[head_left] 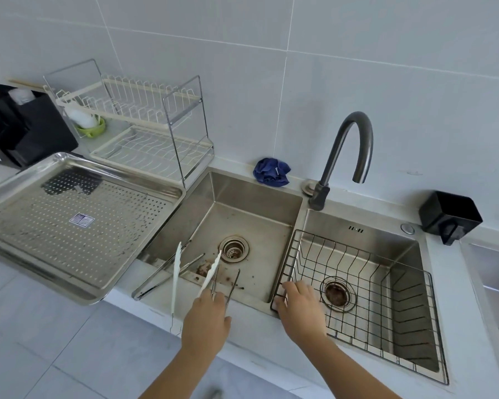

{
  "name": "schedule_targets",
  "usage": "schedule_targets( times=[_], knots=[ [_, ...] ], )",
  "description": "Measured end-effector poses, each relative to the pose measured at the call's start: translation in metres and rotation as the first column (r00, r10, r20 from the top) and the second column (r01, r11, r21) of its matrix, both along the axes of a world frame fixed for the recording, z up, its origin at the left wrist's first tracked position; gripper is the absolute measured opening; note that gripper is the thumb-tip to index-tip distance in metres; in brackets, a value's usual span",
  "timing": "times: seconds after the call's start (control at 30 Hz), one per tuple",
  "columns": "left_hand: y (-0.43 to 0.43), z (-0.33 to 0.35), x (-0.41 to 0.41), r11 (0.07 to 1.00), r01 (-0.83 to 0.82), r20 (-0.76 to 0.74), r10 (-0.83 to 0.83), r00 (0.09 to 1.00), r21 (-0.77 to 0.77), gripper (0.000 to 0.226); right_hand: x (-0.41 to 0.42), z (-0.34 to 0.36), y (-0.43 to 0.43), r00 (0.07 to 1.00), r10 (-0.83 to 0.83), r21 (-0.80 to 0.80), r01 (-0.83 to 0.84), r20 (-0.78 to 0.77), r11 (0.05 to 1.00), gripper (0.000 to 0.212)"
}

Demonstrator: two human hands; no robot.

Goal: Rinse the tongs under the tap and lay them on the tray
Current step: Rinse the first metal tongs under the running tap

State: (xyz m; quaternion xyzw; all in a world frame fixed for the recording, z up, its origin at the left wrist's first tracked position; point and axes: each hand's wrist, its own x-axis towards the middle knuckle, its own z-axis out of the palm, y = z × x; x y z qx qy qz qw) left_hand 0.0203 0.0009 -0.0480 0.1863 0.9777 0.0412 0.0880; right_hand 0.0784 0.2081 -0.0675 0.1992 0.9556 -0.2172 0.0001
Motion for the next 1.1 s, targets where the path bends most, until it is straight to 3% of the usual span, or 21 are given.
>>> schedule_targets(
  times=[0.37, 0.57, 0.67, 0.77, 0.93, 1.03, 1.1],
  knots=[
    [0.008, -0.010, 0.000, 0.998, -0.029, 0.002, 0.029, 1.000, 0.056, 0.026, 0.014, -0.032, -0.004, 0.996, -0.078, -0.092, 0.073, -0.051, 0.993, 0.029],
    [0.014, -0.011, -0.005, 0.968, -0.095, 0.068, 0.081, 0.994, 0.233, 0.036, 0.013, -0.036, 0.000, 0.995, -0.081, -0.117, 0.073, -0.060, 0.990, 0.029],
    [0.021, -0.008, -0.008, 0.851, -0.229, 0.212, 0.143, 0.967, 0.473, 0.037, 0.013, -0.036, 0.001, 0.994, -0.091, -0.146, 0.081, -0.062, 0.986, 0.029],
    [0.028, 0.001, -0.012, 0.628, -0.411, 0.415, 0.150, 0.897, 0.661, 0.033, 0.012, -0.035, 0.003, 0.992, -0.115, -0.203, 0.104, -0.043, 0.974, 0.032],
    [0.036, 0.020, -0.025, 0.324, -0.672, 0.714, -0.017, 0.700, 0.666, 0.027, 0.010, -0.028, 0.008, 0.977, -0.210, -0.281, 0.208, 0.023, 0.937, 0.031],
    [0.038, 0.026, -0.040, 0.241, -0.723, 0.761, -0.151, 0.631, 0.647, 0.021, 0.007, -0.023, 0.007, 0.962, -0.271, -0.283, 0.272, 0.043, 0.920, 0.023],
    [0.042, 0.027, -0.048, 0.240, -0.721, 0.760, -0.189, 0.622, 0.650, 0.020, 0.006, -0.020, 0.007, 0.952, -0.303, -0.291, 0.304, 0.052, 0.907, 0.015]
  ],
)
